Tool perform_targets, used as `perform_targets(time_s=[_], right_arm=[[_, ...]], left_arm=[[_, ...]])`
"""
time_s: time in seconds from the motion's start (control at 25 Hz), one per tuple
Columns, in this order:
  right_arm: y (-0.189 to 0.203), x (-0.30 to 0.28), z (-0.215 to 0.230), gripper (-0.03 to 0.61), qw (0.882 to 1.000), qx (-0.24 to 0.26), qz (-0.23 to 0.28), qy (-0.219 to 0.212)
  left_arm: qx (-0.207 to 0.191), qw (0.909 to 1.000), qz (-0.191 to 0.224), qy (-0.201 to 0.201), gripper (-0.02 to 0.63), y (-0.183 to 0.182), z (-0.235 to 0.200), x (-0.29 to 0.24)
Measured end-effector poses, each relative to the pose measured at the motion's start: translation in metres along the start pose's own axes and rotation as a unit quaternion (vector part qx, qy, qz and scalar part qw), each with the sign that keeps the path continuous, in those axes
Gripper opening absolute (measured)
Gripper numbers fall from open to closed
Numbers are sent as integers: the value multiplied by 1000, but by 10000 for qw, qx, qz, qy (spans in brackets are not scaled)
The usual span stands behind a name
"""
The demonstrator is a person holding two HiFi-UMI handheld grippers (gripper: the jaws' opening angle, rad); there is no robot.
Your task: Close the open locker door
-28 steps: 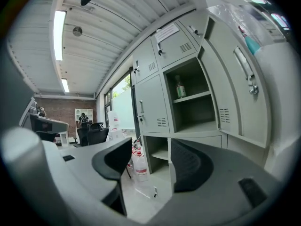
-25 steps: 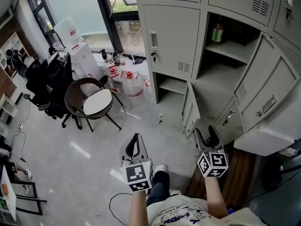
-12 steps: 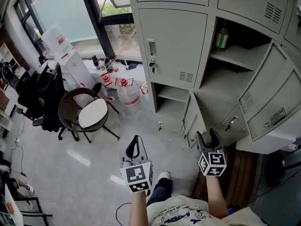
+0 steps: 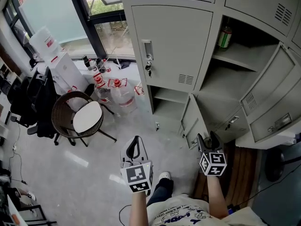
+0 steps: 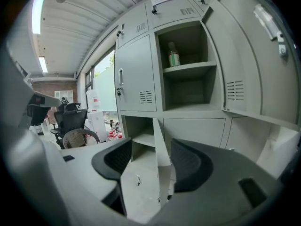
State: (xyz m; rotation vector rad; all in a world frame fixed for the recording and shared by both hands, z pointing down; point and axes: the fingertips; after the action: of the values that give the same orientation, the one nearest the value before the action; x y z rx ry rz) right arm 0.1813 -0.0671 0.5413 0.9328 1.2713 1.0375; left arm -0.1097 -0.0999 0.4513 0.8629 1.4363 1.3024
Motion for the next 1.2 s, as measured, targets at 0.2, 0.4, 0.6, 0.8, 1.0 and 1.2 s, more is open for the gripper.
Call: perform_targets(time_s=[0.2,0.4,0.6,0.8,1.0,1.2], right_arm=[[13,-8,7,258,9998,-23,-185,121],[25,-13,11,214,9992,-12,-344,191],[33,-15,11,202,9989,-23,-438,186],[38,-15,13,170,9985,108,-486,233],[44,-17,8,124,9980,240,-573,145],[44,-19,-10,104,9976,370,-572,-100]], left_arm=[[20,9998,-158,113,5,9,1,-15],[8,9996,-220,193,5,17,2,-27],[7,9993,-293,230,5,22,1,-32],[16,9990,-371,259,5,28,3,-34],[61,9989,-389,257,5,31,4,-34],[83,9990,-388,183,5,32,-2,-33]])
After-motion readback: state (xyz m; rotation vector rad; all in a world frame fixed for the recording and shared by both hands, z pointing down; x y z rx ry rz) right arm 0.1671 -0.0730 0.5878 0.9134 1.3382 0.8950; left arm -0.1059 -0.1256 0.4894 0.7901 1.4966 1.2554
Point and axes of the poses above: the fingertips, and each gripper's own axes: x backward along the fingers, z to its right, y out of its underside, and after that the axes turned 4 degrees about z, right-handed
